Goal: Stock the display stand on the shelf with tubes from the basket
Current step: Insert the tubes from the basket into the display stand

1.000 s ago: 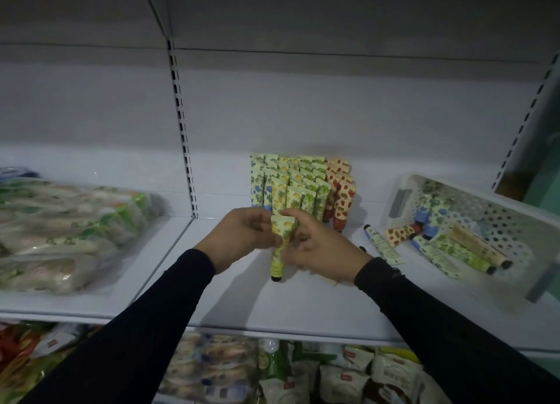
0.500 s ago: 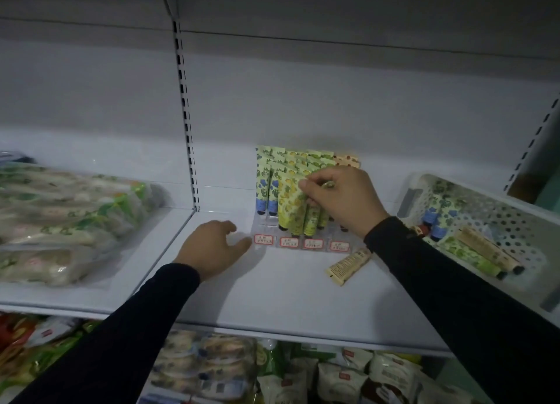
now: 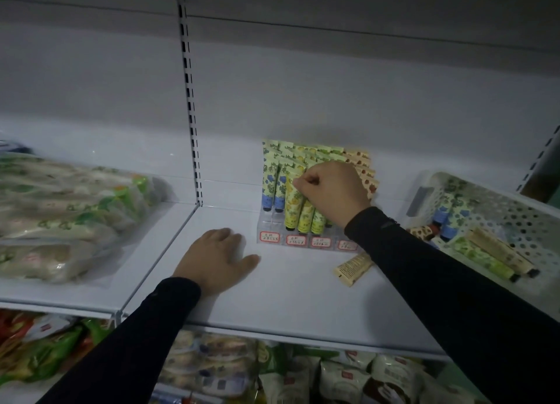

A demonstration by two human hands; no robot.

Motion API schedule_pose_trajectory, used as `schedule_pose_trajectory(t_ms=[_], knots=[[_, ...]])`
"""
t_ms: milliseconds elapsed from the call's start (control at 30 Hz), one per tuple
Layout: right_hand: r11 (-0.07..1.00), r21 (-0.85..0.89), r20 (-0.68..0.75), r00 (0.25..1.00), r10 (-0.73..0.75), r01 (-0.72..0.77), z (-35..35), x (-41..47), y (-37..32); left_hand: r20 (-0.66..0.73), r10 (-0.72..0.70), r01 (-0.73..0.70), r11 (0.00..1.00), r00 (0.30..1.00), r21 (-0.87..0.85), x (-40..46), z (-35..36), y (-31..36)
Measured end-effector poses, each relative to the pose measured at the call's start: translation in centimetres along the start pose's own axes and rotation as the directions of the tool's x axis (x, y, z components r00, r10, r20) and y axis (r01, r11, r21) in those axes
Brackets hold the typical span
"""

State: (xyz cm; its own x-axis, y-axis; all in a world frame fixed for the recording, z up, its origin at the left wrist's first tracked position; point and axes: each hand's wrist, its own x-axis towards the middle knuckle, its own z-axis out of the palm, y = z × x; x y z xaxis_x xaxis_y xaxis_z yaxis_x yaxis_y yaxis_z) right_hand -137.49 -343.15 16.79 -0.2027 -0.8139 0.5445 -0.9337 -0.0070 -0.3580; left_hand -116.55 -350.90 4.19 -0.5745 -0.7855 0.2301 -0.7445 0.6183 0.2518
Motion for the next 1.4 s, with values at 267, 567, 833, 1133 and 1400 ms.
schedule_pose_trajectory(t_ms=[267, 567, 833, 1133, 1400], knots=[[0.995, -0.081, 0.009, 0.999, 0.051, -0.050, 0.4, 0.3, -0.3, -0.004, 0.000, 0.000, 1.000, 1.000, -0.004, -0.2, -0.2, 0.2], [0.993, -0.092, 0.024, 0.997, 0.071, -0.068, 0.3, 0.9, -0.4, -0.009, -0.005, 0.005, 1.000, 1.000, -0.013, -0.3, -0.5, 0.6], [0.988, -0.142, 0.024, 0.997, 0.072, -0.068, 0.5, 1.0, -0.4, -0.023, -0.024, 0.023, 0.999, 0.999, -0.026, -0.6, -0.7, 0.9], [0.991, -0.121, -0.008, 0.998, 0.061, -0.061, 0.1, 0.6, -0.6, 0.000, -0.043, 0.043, 0.999, 0.999, -0.018, -0.8, -1.1, 1.4], [1.000, 0.022, -0.166, 0.986, 0.026, -0.023, -1.2, -0.1, 0.3, 0.014, -0.059, 0.059, 0.998, 0.998, -0.020, -0.9, -1.5, 1.6]])
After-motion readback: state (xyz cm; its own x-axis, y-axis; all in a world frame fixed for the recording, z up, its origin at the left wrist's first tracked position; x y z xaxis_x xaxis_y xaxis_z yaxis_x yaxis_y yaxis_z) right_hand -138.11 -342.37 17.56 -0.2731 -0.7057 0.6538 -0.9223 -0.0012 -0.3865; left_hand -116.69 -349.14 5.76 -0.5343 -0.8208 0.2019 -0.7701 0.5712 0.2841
